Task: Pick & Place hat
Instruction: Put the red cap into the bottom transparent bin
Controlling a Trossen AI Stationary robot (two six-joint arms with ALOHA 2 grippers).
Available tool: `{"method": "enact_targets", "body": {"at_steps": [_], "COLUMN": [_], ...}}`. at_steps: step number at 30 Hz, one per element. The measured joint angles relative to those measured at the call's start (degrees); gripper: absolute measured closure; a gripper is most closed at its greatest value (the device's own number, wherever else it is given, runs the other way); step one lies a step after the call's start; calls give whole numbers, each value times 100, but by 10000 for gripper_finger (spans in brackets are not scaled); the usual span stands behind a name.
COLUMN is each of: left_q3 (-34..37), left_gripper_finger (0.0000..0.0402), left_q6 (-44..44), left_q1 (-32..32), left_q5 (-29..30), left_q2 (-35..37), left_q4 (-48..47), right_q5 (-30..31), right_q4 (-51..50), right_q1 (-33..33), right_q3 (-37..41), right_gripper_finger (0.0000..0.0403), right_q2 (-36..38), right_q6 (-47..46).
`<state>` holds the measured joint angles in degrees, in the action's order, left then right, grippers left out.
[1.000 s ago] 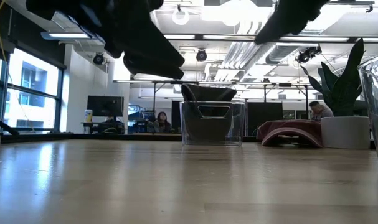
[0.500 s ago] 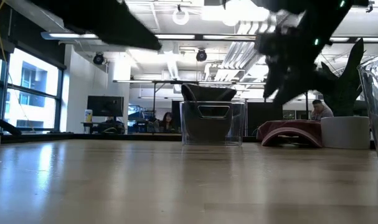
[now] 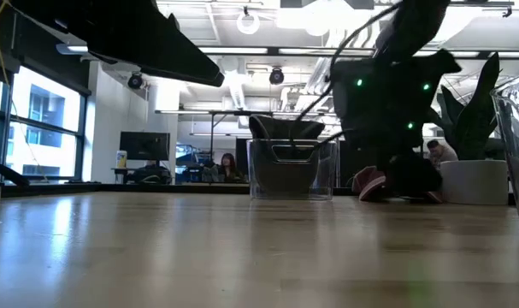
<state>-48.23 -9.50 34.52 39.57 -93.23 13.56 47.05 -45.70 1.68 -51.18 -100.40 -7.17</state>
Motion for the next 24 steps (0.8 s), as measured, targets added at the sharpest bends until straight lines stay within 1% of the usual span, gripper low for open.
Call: {"method": "enact_targets", "body": {"at_steps": [3,7,10,12,14,17,19,20,21,24], "left_q3": [0,0,0,0,0,0,0,0,0,0], "left_gripper_finger": [170,170,170,170,170,170,170,170,170,170], "left_q6": [0,0,0,0,0,0,0,2,14,46], "left_q1": [0,0,0,0,0,0,-1,-2,-2,-4], "left_q5": [2,2,2,2,-8,-103,-115,-121,-120,-109], "left_q2": [0,0,0,0,0,0,0,0,1,2], "left_q4": [0,0,2,1,2,2,0,-1,0,-4], "right_q5": [19,12,106,209,263,261,431,580,658,744], "right_q4": [-175,-234,-271,-317,-402,-532,-660,-768,-861,-1266], "right_q1": [-297,-627,-773,-826,-862,-886,-869,-833,-784,-582], "right_q3": [0,0,0,0,0,0,-2,-15,-15,-22], "right_gripper_finger": [171,173,186,208,242,311,362,378,386,377], "right_q2": [-56,-57,-57,-57,-57,-57,-54,-48,-40,27], "right_q6": [-180,-197,-402,-590,-767,-1102,-1353,-1450,-1559,-2242]}}
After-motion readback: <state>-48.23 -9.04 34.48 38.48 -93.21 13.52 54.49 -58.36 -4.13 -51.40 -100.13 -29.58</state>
